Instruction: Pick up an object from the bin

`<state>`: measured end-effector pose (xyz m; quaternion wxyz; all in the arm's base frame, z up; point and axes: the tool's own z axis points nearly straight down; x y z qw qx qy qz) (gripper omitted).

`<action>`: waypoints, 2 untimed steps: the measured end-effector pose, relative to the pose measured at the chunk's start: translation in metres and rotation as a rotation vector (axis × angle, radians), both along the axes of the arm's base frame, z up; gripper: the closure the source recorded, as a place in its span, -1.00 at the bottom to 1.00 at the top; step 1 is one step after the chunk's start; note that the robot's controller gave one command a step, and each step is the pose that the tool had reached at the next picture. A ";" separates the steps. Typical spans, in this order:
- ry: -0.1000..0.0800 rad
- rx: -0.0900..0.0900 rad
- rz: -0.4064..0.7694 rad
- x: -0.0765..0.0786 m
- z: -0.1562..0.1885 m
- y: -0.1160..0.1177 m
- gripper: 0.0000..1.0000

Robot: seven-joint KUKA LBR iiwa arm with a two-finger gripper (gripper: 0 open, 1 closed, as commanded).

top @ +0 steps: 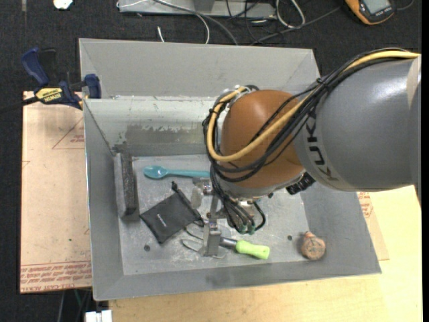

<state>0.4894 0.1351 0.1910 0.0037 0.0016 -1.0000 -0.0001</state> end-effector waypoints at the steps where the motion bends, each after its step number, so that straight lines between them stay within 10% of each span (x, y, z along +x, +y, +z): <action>1: -0.007 0.001 -0.003 0.002 0.004 -0.001 -1.00; 2: -0.012 0.003 -0.077 0.021 -0.042 0.004 -1.00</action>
Offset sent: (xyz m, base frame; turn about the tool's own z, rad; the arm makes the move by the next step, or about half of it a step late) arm 0.0326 0.0060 -0.0820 0.1378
